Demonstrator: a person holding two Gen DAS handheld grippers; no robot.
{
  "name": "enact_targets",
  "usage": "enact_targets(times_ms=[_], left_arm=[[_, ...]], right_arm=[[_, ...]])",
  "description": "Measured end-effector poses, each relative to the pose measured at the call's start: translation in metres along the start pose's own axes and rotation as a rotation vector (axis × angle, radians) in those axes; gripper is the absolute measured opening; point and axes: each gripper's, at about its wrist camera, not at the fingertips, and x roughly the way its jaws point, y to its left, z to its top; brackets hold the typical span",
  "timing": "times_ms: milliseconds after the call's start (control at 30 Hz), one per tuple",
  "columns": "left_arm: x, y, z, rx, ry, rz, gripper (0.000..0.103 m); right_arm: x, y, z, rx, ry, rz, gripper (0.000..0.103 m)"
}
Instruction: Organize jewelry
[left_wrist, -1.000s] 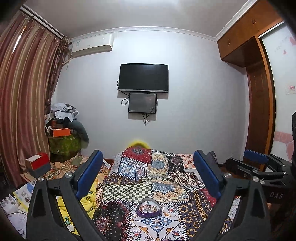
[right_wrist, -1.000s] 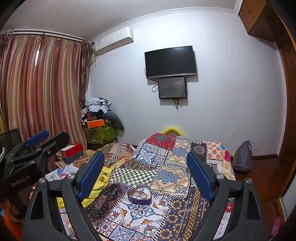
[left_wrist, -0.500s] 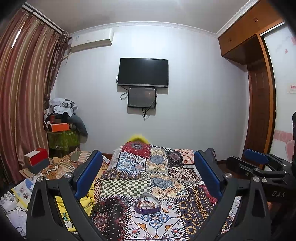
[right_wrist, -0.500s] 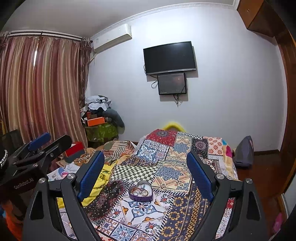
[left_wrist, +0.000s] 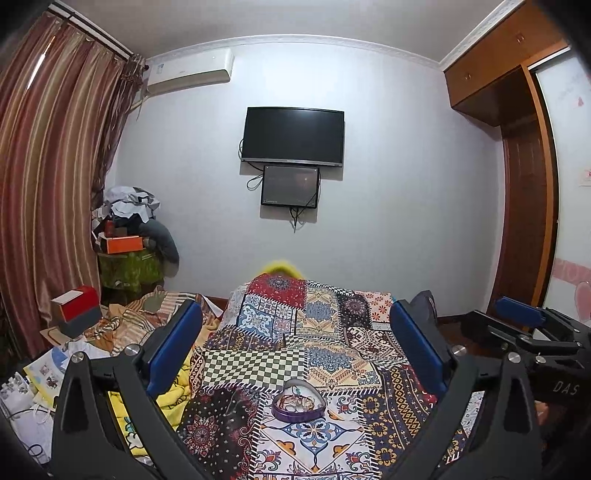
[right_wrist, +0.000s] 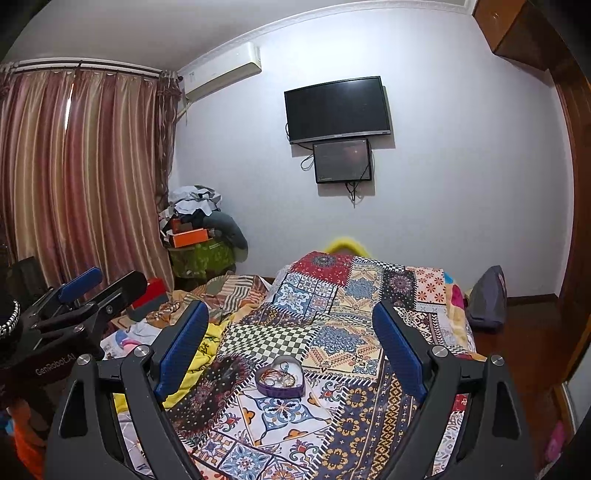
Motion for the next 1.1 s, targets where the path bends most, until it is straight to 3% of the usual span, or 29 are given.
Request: enact_targets(times_ms=[1100], left_arm=[[0.0053,0.0000,-0.0003,0.000,0.024,-0.068,0.102]], right_arm=[[-0.0007,-0.0040,0.0012,0.008,-0.006,-0.034,0.089]])
